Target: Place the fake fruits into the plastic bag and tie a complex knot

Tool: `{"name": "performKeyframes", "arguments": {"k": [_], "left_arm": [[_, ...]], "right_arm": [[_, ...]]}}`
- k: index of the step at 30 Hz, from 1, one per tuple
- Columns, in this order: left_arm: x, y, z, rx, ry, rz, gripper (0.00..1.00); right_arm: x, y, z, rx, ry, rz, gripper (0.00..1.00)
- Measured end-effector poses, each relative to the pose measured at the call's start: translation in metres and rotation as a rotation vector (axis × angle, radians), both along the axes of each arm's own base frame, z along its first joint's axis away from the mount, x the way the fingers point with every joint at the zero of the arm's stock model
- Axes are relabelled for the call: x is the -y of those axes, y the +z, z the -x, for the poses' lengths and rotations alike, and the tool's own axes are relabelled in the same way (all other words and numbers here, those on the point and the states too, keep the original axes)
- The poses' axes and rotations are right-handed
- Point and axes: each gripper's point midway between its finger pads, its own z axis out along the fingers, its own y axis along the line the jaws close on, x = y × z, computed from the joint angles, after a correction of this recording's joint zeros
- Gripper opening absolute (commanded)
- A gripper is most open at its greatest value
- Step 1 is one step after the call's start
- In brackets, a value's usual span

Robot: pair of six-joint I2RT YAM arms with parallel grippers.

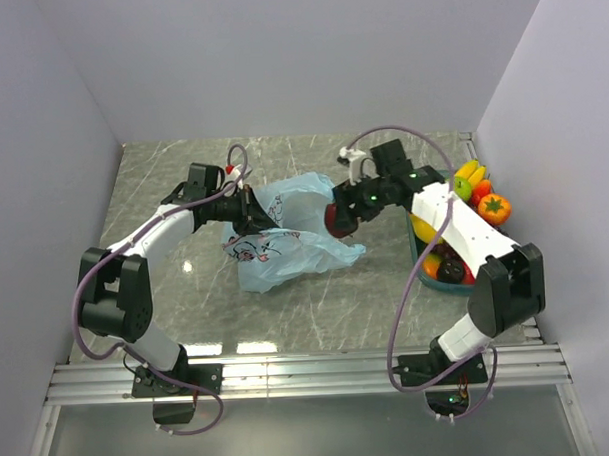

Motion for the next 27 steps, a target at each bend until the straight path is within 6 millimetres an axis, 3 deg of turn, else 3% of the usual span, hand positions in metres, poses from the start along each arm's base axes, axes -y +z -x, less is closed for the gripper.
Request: {"name": "performKeyframes", "arguments": {"k": [6,7,9,11,12,14,16,18,23,27], "left_arm": [[0.002,-0.009,-0.001,-0.030,-0.010,0.003,0.01],[0.003,-0.009,-0.001,-0.034,-0.013,0.007,0.01],[0.004,-0.010,-0.001,-0.036,-0.018,0.013,0.00],[0.005,-0.010,-0.001,-0.034,-0.024,0.020,0.01],[0.005,-0.010,-0.001,-0.036,-0.026,0.022,0.01],[0.005,-0.011,0.000,-0.041,-0.032,0.024,0.01],[0.005,-0.011,0.000,-0.046,-0.037,0.023,0.01],[0.006,-0.011,-0.001,-0.043,-0.043,0.024,0.03],[0.005,-0.011,-0.002,-0.039,-0.046,0.025,0.09],[0.005,-0.011,-0.002,-0.039,-0.044,0.025,0.14]], "right_arm": [[-0.054,-0.010,0.012,-0.033,0.084,-0.040,0.19],[-0.061,-0.012,0.009,-0.041,0.076,-0.051,0.14],[-0.070,-0.015,-0.005,-0.050,0.025,-0.068,0.15],[-0.077,-0.017,-0.023,-0.037,-0.042,-0.098,0.32],[-0.081,-0.016,-0.031,-0.030,-0.080,-0.121,0.59],[-0.088,-0.012,-0.044,-0.015,-0.146,-0.177,0.69],[-0.099,-0.005,-0.053,-0.006,-0.182,-0.232,0.85],[-0.113,-0.003,-0.054,-0.019,-0.186,-0.275,0.95],[-0.126,-0.008,-0.039,-0.061,-0.139,-0.288,0.98],[-0.116,-0.004,-0.018,-0.064,-0.074,-0.253,0.99]]}}
